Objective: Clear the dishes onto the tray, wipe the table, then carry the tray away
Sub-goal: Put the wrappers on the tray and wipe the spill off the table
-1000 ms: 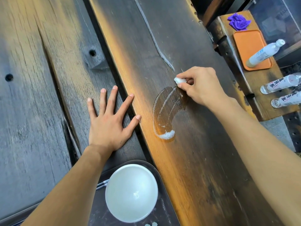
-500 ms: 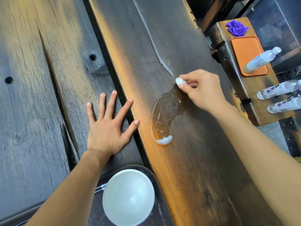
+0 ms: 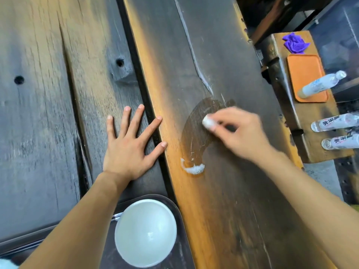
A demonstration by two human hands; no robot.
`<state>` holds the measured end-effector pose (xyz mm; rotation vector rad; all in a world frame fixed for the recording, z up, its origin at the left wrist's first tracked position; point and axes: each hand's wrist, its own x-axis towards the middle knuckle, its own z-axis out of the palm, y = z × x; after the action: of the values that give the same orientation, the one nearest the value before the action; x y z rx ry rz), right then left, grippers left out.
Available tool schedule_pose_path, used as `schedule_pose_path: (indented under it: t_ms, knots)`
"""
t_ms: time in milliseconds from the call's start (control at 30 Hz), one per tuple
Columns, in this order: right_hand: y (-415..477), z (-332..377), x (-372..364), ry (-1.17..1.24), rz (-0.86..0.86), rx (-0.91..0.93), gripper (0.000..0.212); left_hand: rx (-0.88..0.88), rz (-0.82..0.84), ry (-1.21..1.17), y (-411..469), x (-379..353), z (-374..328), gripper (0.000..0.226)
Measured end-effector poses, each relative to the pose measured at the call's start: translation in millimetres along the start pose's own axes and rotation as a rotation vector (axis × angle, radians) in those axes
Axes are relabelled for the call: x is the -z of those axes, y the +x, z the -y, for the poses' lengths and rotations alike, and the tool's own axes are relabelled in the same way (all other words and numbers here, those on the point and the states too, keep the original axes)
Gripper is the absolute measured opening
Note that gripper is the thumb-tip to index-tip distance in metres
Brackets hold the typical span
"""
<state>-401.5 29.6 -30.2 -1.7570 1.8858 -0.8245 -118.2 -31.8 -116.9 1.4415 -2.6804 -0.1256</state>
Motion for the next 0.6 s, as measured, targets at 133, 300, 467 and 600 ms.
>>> schedule_pose_path:
  t_ms: [133,300,467,600]
  knots:
    - [43.8,-40.7,22.6,-0.152,-0.177,-0.279,0.020,-0.003,-0.002,0.005,0.4,-2.7,0.3,0.068]
    - [2.5,-12.9,-8.0,-0.159,0.020,-0.037,0.014,0.001,-0.002,0.004,1.2,-3.1,3.2,0.068]
    - [-66.9,15.1,-27.1,0.044,0.246,0.092,0.014,0.008,0.013,-0.007,1.2,0.5,0.3,0.068]
    - [-23.0,2.0,-14.8,0.079,-0.031,-0.103,0.015,0.021,0.030,-0.010,-0.1,3.3,-0.5,0.067]
